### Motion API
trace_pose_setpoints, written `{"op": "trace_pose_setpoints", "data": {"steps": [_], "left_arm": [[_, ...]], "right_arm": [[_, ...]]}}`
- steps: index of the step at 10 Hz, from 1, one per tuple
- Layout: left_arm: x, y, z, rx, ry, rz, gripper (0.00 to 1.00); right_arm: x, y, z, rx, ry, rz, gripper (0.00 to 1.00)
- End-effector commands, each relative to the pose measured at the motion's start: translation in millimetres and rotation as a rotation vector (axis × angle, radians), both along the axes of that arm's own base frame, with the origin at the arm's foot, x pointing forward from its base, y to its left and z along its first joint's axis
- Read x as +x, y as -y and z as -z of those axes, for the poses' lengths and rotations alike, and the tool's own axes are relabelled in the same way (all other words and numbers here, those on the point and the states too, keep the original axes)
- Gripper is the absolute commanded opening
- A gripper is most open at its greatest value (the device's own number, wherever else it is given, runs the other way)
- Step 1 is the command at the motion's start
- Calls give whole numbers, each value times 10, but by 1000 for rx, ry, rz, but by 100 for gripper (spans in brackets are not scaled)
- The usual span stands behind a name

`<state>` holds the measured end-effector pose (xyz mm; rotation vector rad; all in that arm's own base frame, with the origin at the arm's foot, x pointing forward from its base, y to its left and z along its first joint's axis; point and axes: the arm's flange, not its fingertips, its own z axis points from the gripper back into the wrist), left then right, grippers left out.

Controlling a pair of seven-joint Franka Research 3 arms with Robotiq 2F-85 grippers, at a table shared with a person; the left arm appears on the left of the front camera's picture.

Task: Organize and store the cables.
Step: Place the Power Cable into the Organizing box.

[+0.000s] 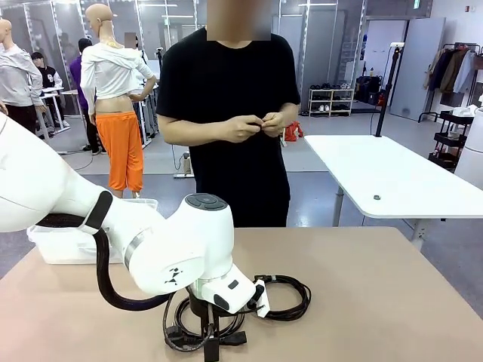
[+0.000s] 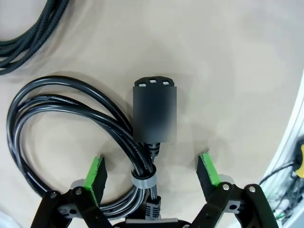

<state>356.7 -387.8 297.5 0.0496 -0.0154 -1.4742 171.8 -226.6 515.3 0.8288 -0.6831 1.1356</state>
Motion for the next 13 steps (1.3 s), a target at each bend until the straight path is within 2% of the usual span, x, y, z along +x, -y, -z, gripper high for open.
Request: {"op": "trace_pose_setpoints", "data": {"steps": [1,2,3,4,5,6,9,13], "left_arm": [[-34,-31,27,3,0,-8,96],[-41,-47,24,-1,-6,-6,96],[-48,-56,20,-2,-15,-9,81],[-50,-61,23,-4,-17,-11,58],[-40,-66,27,-7,-19,-17,22],[-46,-79,19,-4,-19,-22,0],[-108,-149,-86,-28,-10,-3,2],[-224,-325,-389,-47,-13,10,0]], "right_arm": [[0,122,-26,71,70,-128,100],[-19,96,-22,102,73,-183,100],[-22,68,18,105,67,-213,100],[-10,50,34,98,59,-185,100],[-13,56,37,96,66,-200,100],[-10,-4,44,92,59,-188,100],[-10,-4,44,92,59,-188,100],[-10,-4,44,92,59,-188,100]]}}
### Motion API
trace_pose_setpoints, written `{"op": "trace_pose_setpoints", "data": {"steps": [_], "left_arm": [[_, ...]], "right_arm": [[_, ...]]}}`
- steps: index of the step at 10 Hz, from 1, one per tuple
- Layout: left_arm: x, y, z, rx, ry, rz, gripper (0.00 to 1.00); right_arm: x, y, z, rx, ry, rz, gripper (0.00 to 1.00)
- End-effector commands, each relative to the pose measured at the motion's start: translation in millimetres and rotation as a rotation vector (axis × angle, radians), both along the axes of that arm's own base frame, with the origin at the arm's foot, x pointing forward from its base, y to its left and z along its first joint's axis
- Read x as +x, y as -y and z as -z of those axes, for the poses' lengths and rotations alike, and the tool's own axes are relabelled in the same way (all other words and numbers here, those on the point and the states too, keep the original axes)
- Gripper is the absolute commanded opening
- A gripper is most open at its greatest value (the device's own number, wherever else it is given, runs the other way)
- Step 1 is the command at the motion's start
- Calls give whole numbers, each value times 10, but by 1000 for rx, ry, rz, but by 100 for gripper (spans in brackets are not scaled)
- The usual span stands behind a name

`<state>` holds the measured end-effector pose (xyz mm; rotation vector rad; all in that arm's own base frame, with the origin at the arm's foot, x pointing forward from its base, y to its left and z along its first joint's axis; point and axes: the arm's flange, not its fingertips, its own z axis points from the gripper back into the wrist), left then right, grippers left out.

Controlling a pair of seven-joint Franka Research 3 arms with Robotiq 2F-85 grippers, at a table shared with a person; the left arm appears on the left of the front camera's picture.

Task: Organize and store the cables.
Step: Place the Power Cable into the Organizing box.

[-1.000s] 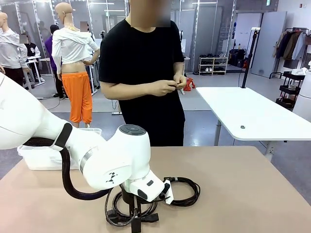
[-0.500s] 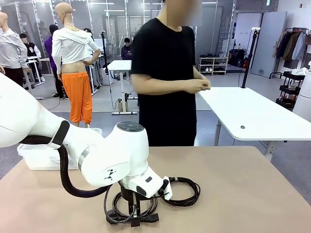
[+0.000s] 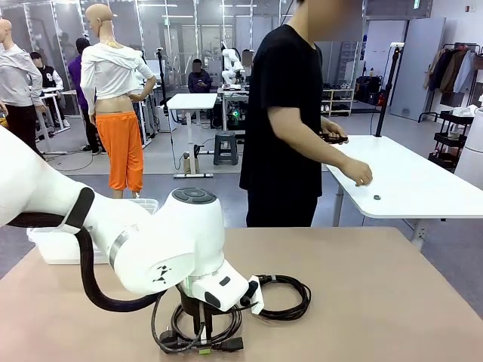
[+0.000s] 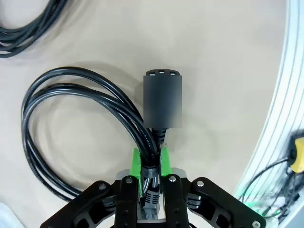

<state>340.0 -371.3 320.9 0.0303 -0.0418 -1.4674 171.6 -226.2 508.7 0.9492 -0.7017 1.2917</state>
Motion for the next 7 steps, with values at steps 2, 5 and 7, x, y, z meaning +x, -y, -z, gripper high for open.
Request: {"op": "trace_pose_setpoints", "data": {"steps": [2,5,7], "left_arm": [[-79,-347,-339,-40,-27,66,0],[-37,-225,-255,-38,-3,44,0],[-37,-225,-255,-38,-3,44,0]], "right_arm": [[-8,0,-22,15,19,-12,100],[-8,0,-22,15,19,-12,100],[-8,0,-22,15,19,-12,100]]}}
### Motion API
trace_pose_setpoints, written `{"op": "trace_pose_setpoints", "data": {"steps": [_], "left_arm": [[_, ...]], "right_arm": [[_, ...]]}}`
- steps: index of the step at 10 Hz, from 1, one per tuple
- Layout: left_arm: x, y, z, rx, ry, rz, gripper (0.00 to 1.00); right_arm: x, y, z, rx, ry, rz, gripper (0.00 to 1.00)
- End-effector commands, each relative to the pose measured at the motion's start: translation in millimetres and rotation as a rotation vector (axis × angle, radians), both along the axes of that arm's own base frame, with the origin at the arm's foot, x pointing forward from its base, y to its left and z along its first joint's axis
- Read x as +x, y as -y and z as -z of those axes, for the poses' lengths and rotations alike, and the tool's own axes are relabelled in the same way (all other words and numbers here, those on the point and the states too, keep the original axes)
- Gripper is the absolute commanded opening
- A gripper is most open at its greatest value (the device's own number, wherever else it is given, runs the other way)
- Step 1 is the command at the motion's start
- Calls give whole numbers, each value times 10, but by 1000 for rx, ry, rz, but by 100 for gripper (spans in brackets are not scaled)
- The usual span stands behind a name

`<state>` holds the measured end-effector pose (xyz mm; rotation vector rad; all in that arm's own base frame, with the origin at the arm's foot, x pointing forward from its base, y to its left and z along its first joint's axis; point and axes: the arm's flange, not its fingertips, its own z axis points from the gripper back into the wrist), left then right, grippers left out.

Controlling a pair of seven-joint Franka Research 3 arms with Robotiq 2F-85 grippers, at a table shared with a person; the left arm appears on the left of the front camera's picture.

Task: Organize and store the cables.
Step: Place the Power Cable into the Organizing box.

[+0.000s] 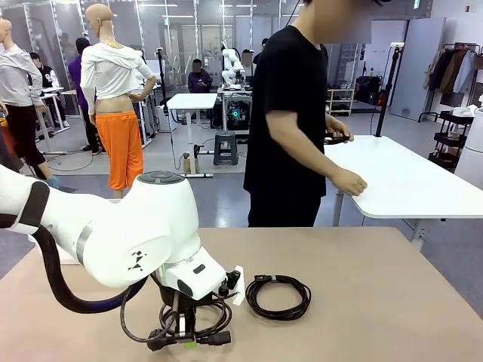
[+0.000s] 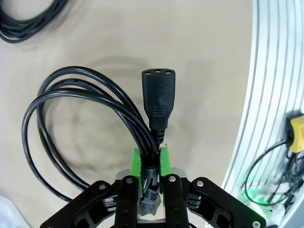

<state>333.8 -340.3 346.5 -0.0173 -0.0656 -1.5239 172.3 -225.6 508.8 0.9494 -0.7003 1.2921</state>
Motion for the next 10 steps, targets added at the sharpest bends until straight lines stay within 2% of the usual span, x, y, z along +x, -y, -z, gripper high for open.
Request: {"op": "trace_pose_setpoints", "data": {"steps": [1,4,5,6,7,9,10], "left_arm": [[25,85,1,7,10,-14,0],[25,85,1,7,10,-14,0],[-1,29,44,2,-10,-1,17],[75,-74,-197,-55,49,7,17],[184,-205,-423,-48,105,-14,17],[352,-555,-767,-36,123,59,17],[475,-794,-943,-76,149,52,17]], "right_arm": [[-15,6,-21,16,19,-12,100],[-15,6,-21,16,19,-12,100],[-15,6,-21,16,19,-12,100],[-15,6,-21,16,19,-12,100],[-15,6,-21,16,19,-12,100],[-15,6,-21,16,19,-12,100],[-15,6,-21,16,19,-12,100]]}}
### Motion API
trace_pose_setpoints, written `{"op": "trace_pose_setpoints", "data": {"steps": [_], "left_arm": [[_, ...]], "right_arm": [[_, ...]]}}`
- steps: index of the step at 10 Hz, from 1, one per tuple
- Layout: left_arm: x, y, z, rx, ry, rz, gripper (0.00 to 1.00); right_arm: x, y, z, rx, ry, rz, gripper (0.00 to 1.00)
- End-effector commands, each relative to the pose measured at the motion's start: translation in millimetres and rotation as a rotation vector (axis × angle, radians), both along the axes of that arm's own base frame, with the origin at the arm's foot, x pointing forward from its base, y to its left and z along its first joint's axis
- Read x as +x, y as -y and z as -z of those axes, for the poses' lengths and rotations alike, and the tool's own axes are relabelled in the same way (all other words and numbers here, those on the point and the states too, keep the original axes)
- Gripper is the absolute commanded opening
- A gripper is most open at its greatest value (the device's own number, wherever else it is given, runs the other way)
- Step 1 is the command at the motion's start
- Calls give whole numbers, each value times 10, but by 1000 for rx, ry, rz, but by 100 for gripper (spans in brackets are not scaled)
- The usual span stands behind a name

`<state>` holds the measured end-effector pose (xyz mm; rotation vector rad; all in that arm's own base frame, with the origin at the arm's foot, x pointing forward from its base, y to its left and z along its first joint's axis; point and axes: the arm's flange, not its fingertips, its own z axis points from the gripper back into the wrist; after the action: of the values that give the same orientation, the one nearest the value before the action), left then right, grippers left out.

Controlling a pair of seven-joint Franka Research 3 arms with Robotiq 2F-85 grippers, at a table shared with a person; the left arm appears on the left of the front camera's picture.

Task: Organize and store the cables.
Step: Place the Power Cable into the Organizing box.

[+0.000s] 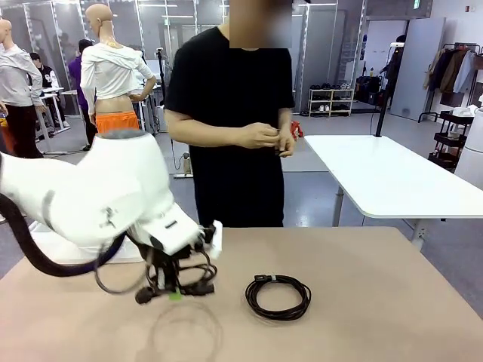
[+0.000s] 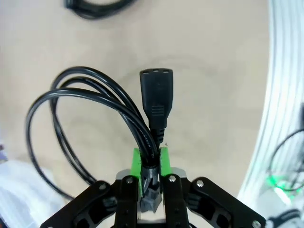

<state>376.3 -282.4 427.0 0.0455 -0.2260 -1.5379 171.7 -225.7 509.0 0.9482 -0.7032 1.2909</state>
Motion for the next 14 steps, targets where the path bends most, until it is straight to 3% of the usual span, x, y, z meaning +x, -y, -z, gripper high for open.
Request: {"op": "trace_pose_setpoints", "data": {"steps": [1,4,6,8,11,14], "left_arm": [[168,-428,-287,-58,32,19,17],[490,-1058,-702,-153,138,-38,17],[759,-1435,-926,-165,211,-26,17],[1188,-1855,-1051,-86,240,-31,17],[1526,-2299,-1053,-28,164,-80,17],[1709,-2485,-859,-66,133,-123,17]], "right_arm": [[-9,4,-19,15,18,-14,100],[1,-1,0,0,0,0,100],[10,132,-77,-146,10,328,100],[-21,86,-65,-109,-13,449,100],[-70,-52,-25,-112,-47,562,100],[-86,-227,-24,-164,-60,542,100]]}}
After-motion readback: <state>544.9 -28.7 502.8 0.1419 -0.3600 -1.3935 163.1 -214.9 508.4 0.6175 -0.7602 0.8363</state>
